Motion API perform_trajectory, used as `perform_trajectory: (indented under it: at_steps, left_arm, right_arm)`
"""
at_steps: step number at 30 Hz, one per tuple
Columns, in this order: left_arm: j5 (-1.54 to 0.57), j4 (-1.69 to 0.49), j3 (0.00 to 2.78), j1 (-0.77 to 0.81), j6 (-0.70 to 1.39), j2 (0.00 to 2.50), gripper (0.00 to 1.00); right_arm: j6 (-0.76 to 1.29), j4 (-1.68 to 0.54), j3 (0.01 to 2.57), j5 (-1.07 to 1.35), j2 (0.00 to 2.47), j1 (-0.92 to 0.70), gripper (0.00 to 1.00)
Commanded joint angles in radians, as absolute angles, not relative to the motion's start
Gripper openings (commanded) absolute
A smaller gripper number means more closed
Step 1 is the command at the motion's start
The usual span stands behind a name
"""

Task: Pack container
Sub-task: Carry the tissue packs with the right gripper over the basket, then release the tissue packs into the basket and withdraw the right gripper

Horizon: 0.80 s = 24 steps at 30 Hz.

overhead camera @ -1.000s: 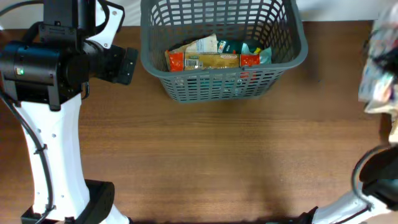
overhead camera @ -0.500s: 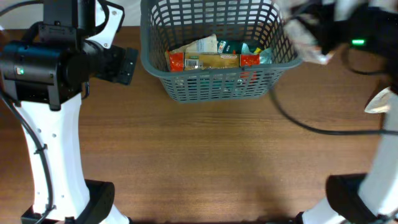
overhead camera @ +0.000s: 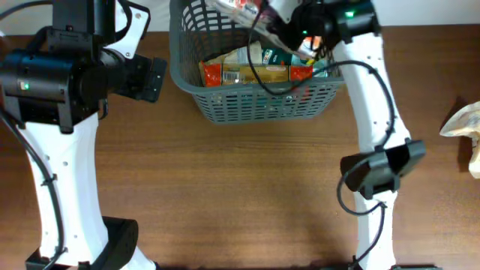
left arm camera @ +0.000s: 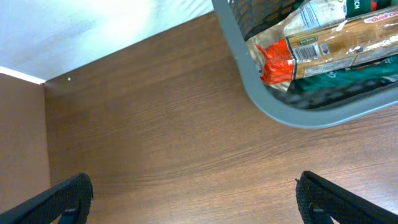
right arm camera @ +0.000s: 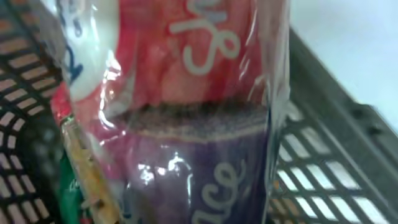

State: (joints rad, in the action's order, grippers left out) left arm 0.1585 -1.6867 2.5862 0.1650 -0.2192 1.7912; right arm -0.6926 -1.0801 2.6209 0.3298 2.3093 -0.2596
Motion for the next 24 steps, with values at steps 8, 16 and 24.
perform_trajectory:
  at_steps: [8, 16, 24]
  left_arm:
    - [0.165, -1.687, 2.585, 0.162, -0.210, 1.793, 0.99]
    - [0.165, -1.687, 2.585, 0.162, -0.210, 1.793, 0.99]
    - [0.165, -1.687, 2.585, 0.162, -0.210, 1.793, 0.99]
  right_arm:
    - [-0.648, -1.058, 2.635, 0.344, 2.394, -0.288, 0.56]
    - [-0.488, -1.123, 2.643, 0.171, 2.220, -0.287, 0.59]
    - [-0.458, -1.201, 2.643, -0.203, 1.892, -0.270, 0.58]
